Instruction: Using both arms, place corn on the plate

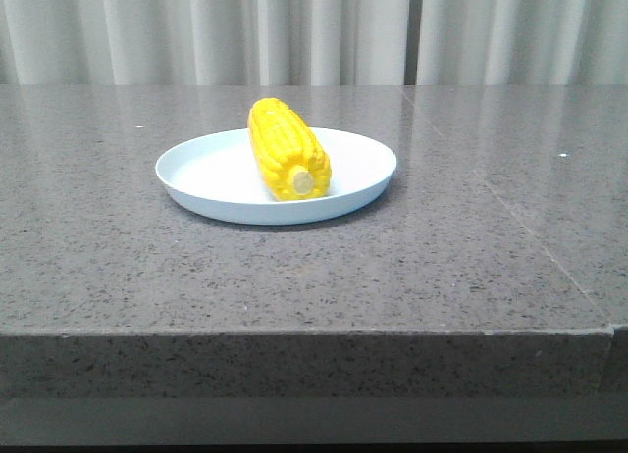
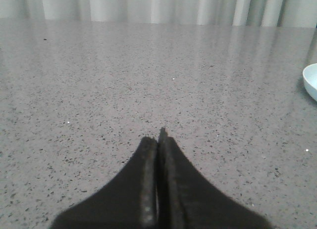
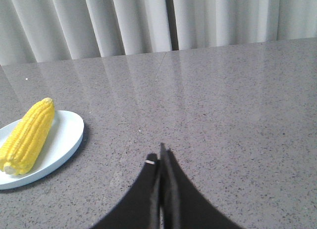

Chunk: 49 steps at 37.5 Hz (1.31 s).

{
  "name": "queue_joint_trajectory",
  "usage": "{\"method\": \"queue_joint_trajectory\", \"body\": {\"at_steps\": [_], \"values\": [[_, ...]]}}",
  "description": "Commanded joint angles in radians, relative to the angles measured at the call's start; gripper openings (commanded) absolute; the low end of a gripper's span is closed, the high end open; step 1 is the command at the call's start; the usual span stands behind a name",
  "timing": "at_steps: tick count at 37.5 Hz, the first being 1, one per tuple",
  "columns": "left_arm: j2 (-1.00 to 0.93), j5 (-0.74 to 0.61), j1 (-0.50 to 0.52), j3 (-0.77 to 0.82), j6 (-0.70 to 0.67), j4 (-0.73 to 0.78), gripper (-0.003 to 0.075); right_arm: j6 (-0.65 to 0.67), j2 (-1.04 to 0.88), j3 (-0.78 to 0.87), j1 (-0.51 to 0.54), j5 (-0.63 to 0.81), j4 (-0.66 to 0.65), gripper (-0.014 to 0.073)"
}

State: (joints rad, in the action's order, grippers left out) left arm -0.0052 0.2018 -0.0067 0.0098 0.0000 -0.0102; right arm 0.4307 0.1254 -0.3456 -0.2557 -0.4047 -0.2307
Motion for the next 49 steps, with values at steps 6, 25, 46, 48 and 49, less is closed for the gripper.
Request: {"method": "queue_joint_trajectory", "body": {"at_steps": [6,25,46,48,49], "values": [[-0.018,-0.079,0.001,0.023,0.000,-0.008,-0.0020,-0.003,0.012,-0.025,0.005,0.079,-0.031,-0.0067],[-0.018,-0.079,0.001,0.023,0.000,-0.008,-0.0020,-0.329,-0.060,0.166,0.194,0.241,0.231,-0.0067],[-0.018,-0.079,0.001,0.023,0.000,-0.008,-0.0020,-0.354,-0.152,0.350,0.258,0.258,0.307,-0.0067],[-0.018,-0.079,0.001,0.023,0.000,-0.008,-0.0020,-0.354,-0.152,0.350,0.258,0.258,0.307,-0.0067],[-0.018,-0.079,0.001,0.023,0.000,-0.008,-0.0020,-0.354,-0.152,0.350,0.258,0.257,0.307,-0.0067]]}}
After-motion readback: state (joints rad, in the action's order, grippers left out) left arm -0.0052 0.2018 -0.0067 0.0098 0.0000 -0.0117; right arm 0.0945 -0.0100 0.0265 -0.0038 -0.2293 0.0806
